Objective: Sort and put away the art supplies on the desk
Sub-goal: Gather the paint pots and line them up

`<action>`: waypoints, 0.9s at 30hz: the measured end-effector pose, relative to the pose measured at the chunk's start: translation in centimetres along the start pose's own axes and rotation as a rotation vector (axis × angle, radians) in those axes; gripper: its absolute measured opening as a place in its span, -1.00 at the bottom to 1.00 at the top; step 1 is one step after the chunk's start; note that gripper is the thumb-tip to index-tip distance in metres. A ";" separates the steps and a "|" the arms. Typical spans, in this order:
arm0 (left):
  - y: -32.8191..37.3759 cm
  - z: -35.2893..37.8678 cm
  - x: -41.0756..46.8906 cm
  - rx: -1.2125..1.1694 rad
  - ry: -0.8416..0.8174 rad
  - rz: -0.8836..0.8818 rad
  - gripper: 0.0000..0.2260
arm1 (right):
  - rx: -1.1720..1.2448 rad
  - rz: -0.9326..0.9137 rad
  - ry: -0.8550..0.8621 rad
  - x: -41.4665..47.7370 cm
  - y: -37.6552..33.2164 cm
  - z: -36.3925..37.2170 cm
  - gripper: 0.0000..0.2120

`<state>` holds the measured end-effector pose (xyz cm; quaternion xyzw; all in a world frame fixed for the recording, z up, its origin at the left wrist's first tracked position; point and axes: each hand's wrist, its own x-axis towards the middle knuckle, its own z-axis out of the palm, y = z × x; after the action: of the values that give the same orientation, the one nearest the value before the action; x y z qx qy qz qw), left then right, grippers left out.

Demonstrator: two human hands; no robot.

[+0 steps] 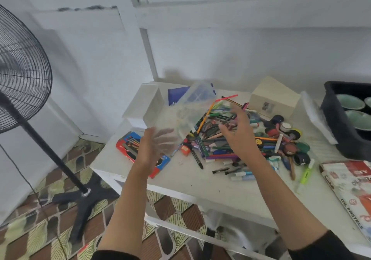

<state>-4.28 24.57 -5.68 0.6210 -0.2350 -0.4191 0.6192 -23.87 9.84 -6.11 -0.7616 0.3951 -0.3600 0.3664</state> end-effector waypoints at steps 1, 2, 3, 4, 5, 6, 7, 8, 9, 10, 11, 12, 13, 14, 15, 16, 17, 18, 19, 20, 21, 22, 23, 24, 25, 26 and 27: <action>0.1 -0.3 -0.2 -0.006 -0.060 -0.026 -0.47 | 0.028 0.003 0.034 0.3 -0.1 -0.2 -0.38; 0.1 -0.5 -0.4 -0.010 -0.111 -0.061 -0.46 | 0.055 0.002 0.061 0.5 -0.2 -0.5 -0.33; 0.2 -0.7 -0.5 -0.016 -0.161 -0.106 -0.46 | 0.080 -0.001 0.074 0.5 -0.3 -0.8 -0.32; 0.3 -0.8 -0.7 -0.016 -0.210 -0.155 -0.46 | 0.092 -0.003 0.079 0.5 -0.4 -1.1 -0.36; 0.4 -0.9 -0.8 0.006 -0.256 -0.206 -0.46 | 0.085 -0.009 0.080 0.3 -0.5 -1.5 -0.43; 0.4 -1.0 -0.9 0.043 -0.301 -0.252 -0.45 | 0.051 -0.025 0.085 0.0 -0.7 -1.8 -0.52; 0.4 -1.0 -0.9 0.087 -0.335 -0.282 -0.44 | -0.011 -0.053 0.098 -0.2 -0.7 -2.1 -0.63; 0.3 -0.8 -1.0 0.119 -0.355 -0.306 -0.42 | -0.092 -0.075 0.117 -0.6 -0.5 -2.4 -0.73; 0.1 -0.6 -0.9 0.138 -0.352 -0.320 -0.41 | -0.157 -0.084 0.136 -0.9 -0.1 -2.8 -0.81; -0.1 -0.4 -0.9 0.144 -0.326 -0.324 -0.41 | -0.199 -0.081 0.142 -1.3 0.5 -3.2 -0.85; -0.4 -0.1 -0.7 0.150 -0.279 -0.310 -0.44 | -0.224 -0.072 0.126 -1.7 1.0 -3.7 -0.87; -0.7 0.1 -0.5 0.165 -0.221 -0.279 -0.49 | -0.247 -0.051 0.091 -2.2 1.5 -4.2 -0.88; -1.2 0.2 -0.2 0.197 -0.180 -0.241 -0.55 | -0.274 -0.024 0.048 -2.7 1.9 -4.6 -0.88; -1.6 0.3 -0.1 0.241 -0.172 -0.200 -0.60 | -0.304 0.005 0.006 -3.3 2.1 -5.0 -0.88; -2.1 0.3 0.1 0.304 -0.199 -0.154 -0.63 | -0.336 0.036 -0.029 -3.9 2.4 -5.4 -0.87; -2.6 0.2 0.1 0.378 -0.245 -0.109 -0.65 | -0.364 0.067 -0.055 -4.5 2.8 -5.6 -0.85; -3.1 0.1 0.1 0.448 -0.302 -0.073 -0.66 | -0.386 0.092 -0.071 -5.0 3.2 -5.6 -0.84; -3.5 0.1 -0.1 0.499 -0.366 -0.054 -0.64 | -0.398 0.115 -0.078 -5.6 3.6 -5.6 -0.83; -3.9 0.0 -0.3 0.529 -0.433 -0.049 -0.57 | -0.397 0.134 -0.077 -6.1 4.0 -5.7 -0.83; -4.2 -0.1 -0.5 0.545 -0.498 -0.053 -0.48 | -0.384 0.150 -0.073 -6.6 4.4 -5.8 -0.82; -4.5 -0.2 -0.6 0.564 -0.552 -0.063 -0.40 | -0.370 0.165 -0.075 -7.1 4.7 -6.0 -0.81; -4.7 -0.2 -0.8 0.592 -0.592 -0.081 -0.33 | -0.368 0.180 -0.082 -7.5 5.0 -6.2 -0.80; -4.9 -0.1 -0.9 0.640 -0.625 -0.106 -0.28 | -0.375 0.197 -0.089 -7.9 5.3 -6.4 -0.79; -4.9 0.1 -1.0 0.708 -0.655 -0.124 -0.26 | -0.380 0.212 -0.085 -8.2 5.5 -6.7 -0.79; -4.9 0.5 -1.0 0.771 -0.682 -0.131 -0.26 | -0.379 0.226 -0.071 -8.5 5.7 -7.0 -0.79; -5.1 0.9 -1.0 0.816 -0.701 -0.127 -0.27 | -0.381 0.236 -0.051 -8.8 5.9 -7.3 -0.77; -5.3 1.3 -0.8 0.847 -0.713 -0.116 -0.29 | -0.393 0.250 -0.037 -9.0 6.1 -7.5 -0.74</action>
<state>-7.01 25.11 -10.48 0.6472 -0.5436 -0.5055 0.1734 -36.07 13.03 -10.10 -0.7700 0.5421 -0.2138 0.2598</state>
